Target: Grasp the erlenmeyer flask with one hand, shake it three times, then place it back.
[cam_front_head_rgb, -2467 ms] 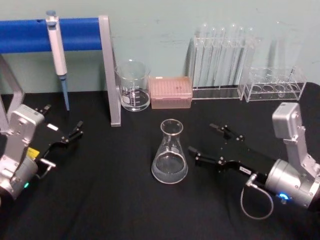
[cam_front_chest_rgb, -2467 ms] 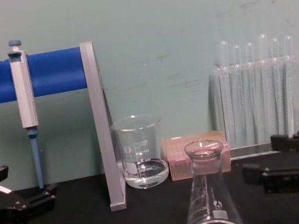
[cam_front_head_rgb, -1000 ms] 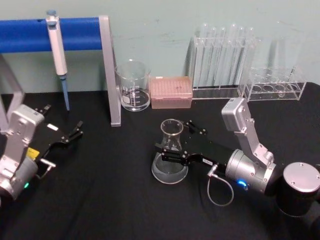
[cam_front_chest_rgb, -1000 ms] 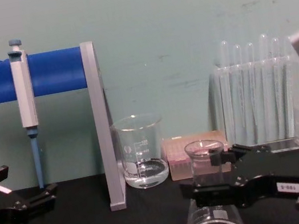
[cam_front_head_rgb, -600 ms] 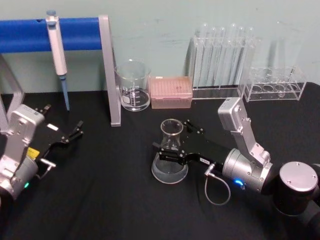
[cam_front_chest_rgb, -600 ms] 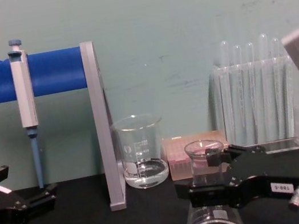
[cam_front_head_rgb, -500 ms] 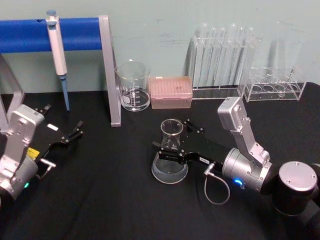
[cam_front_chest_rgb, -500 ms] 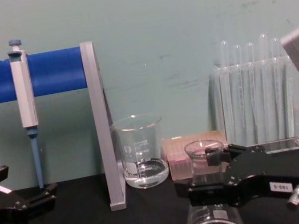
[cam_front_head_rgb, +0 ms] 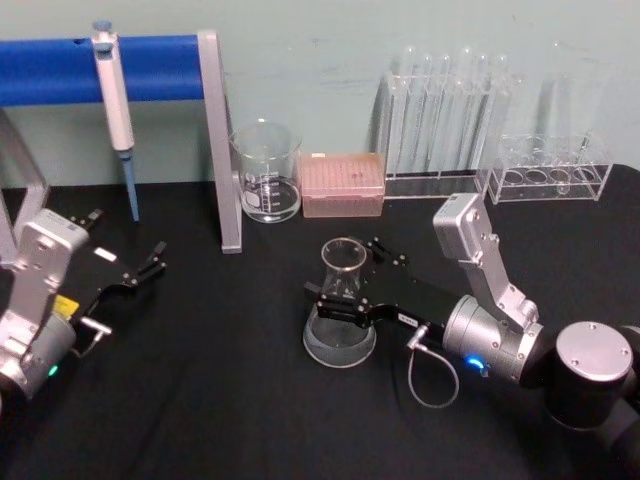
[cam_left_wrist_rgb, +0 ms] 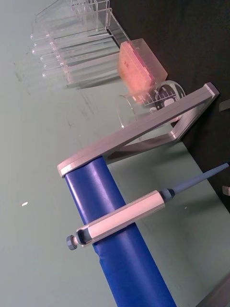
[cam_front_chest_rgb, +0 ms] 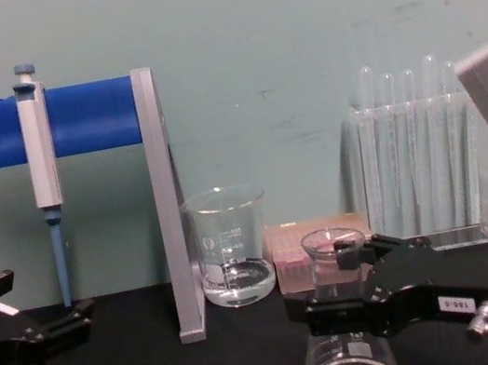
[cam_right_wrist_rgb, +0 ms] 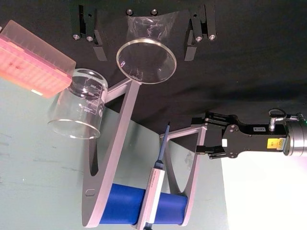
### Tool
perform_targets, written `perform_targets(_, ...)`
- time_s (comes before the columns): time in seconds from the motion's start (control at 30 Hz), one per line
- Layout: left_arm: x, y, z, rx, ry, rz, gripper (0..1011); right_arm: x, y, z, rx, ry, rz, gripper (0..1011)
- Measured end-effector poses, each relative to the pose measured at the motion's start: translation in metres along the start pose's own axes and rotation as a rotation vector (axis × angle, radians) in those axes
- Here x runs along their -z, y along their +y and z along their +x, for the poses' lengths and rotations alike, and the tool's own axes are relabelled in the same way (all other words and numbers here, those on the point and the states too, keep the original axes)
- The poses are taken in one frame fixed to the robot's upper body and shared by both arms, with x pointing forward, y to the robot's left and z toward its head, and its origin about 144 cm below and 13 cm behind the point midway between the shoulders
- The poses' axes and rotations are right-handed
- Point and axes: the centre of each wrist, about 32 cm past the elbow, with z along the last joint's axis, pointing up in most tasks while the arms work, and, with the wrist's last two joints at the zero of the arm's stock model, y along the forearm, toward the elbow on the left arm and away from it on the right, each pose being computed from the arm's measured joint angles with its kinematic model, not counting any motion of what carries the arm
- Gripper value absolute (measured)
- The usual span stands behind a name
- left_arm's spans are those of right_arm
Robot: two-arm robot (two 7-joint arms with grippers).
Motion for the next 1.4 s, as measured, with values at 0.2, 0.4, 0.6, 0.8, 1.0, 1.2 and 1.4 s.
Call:
perform_targets(0.2,0.0000,0.0000,0.0000,0.000,0.000,0.000,1001,-0.0001,-0.0001,0.0001,0.000,0.000,0.001,1004)
perform_targets(0.4,0.0000,0.0000,0.0000,0.000,0.000,0.000,1001,-0.0002,-0.0002,0.0001,0.001,0.001,0.001,886)
perform_targets(0.6,0.0000,0.0000,0.0000,0.000,0.000,0.000,1001,-0.0002,-0.0003,0.0001,0.002,0.002,0.002,723)
perform_targets(0.8,0.0000,0.0000,0.0000,0.000,0.000,0.000,1001,-0.0002,-0.0004,0.0000,0.002,0.003,0.002,526)
perform_targets(1.0,0.0000,0.0000,0.0000,0.000,0.000,0.000,1001,-0.0001,-0.0004,-0.0001,0.002,0.003,0.002,457)
perform_targets(1.2,0.0000,0.0000,0.0000,0.000,0.000,0.000,1001,-0.0001,-0.0004,0.0000,0.002,0.004,0.002,457)
perform_targets(1.4,0.0000,0.0000,0.0000,0.000,0.000,0.000,1001,-0.0033,-0.0005,0.0012,0.016,0.015,0.010,458)
